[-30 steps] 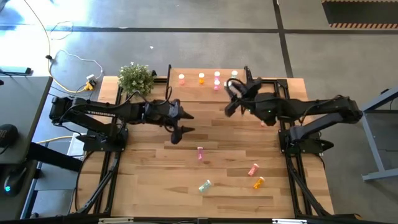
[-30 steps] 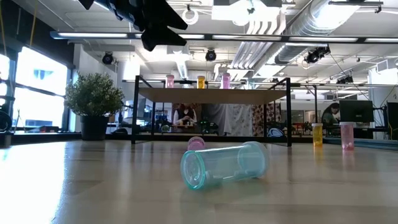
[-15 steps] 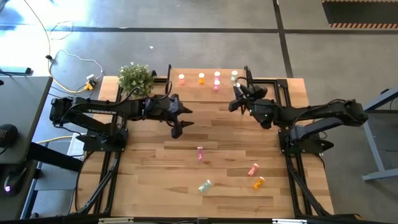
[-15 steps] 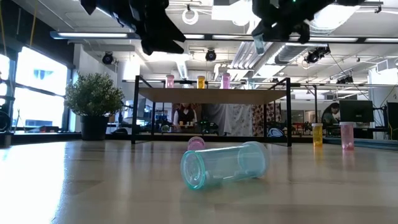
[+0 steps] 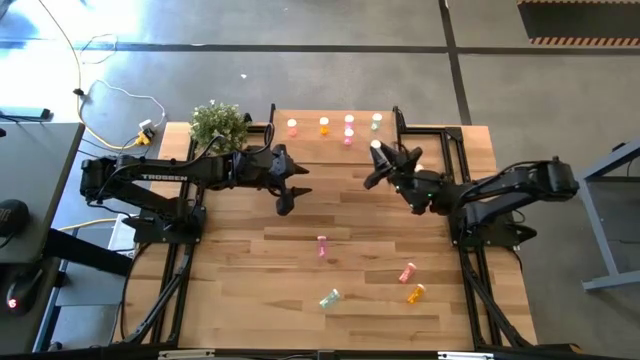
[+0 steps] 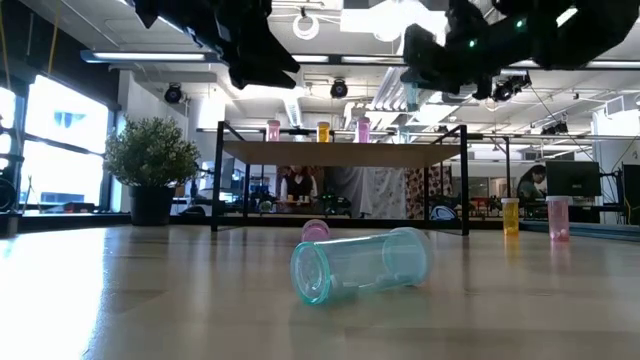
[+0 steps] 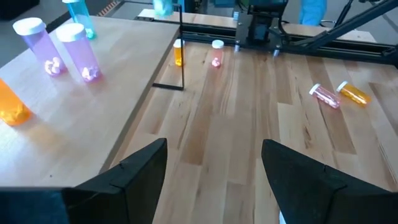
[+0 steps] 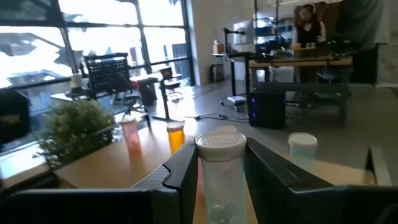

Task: Pick and place medicine bottles onto shelf by color
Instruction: Put the left blue pill bottle on the shelf aligned with the other blue pill bottle

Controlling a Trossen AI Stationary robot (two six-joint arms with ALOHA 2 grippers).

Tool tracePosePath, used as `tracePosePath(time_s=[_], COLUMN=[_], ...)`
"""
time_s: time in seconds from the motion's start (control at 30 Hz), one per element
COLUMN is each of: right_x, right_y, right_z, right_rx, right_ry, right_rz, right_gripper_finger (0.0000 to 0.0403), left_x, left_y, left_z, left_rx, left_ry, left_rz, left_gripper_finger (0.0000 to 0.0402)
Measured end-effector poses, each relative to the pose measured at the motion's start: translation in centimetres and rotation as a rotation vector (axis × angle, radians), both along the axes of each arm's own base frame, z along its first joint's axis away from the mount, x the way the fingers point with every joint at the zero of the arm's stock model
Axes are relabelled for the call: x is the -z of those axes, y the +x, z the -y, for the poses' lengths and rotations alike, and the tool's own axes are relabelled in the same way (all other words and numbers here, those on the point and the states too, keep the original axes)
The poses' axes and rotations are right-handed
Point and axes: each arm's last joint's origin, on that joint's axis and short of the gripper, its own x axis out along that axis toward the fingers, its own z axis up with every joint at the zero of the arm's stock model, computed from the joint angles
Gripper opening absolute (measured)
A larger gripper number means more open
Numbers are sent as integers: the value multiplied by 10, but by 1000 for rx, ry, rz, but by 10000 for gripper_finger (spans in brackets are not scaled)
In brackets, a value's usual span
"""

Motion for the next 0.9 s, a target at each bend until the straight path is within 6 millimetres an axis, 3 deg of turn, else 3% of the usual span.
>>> tracePosePath(time_s=[0.3,0.67,0.9], right_x=[30,40,43], right_y=[16,18,18], right_z=[4,14,25], right_rx=[135,214,178], right_ry=[48,58,91], right_rz=[6,-6,5], right_gripper_finger=[101,101,101], left_x=[0,-1,-4], left_y=[0,1,2], left_z=[0,0,-1], left_rx=[14,15,14], left_ry=[29,39,49], left_rz=[-5,-1,36], left_gripper_finger=[250,250,250])
